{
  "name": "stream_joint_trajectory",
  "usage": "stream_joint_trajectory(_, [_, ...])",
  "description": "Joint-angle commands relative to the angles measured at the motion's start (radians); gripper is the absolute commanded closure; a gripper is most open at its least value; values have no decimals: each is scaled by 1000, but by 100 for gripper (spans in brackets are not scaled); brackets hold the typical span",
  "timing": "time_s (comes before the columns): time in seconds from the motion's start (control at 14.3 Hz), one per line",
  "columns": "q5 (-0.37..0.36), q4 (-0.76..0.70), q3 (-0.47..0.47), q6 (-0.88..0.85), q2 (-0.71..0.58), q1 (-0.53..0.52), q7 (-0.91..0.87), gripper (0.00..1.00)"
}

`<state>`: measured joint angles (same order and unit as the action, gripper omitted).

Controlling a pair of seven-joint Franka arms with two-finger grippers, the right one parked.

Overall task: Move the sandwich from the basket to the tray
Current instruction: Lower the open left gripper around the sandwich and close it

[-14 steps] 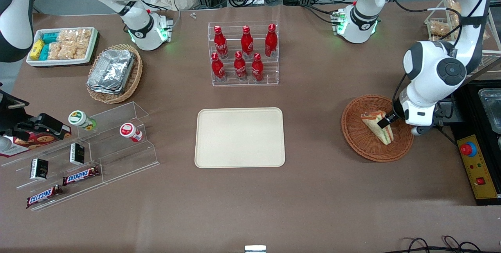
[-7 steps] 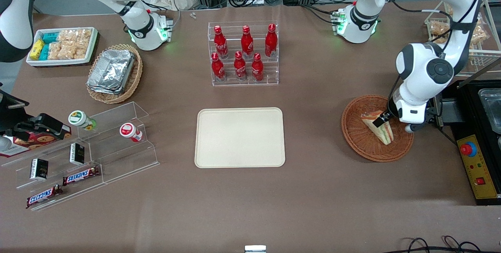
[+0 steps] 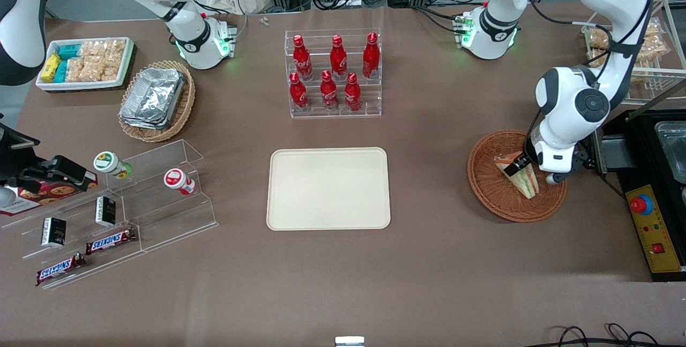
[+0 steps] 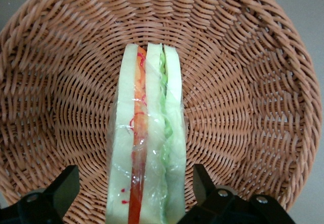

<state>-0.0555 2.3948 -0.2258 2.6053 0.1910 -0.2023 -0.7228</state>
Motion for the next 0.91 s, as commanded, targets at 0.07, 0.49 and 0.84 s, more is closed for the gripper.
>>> stream_joint_trajectory(0.07, [-18, 24, -1, 45, -14, -5, -14, 10])
stream_joint_trajectory(0.49, [-20, 12, -4, 7, -36, -2, -10, 100])
stream_joint_trajectory(0.84, [-21, -179, -10, -317, -74, 4, 75, 100])
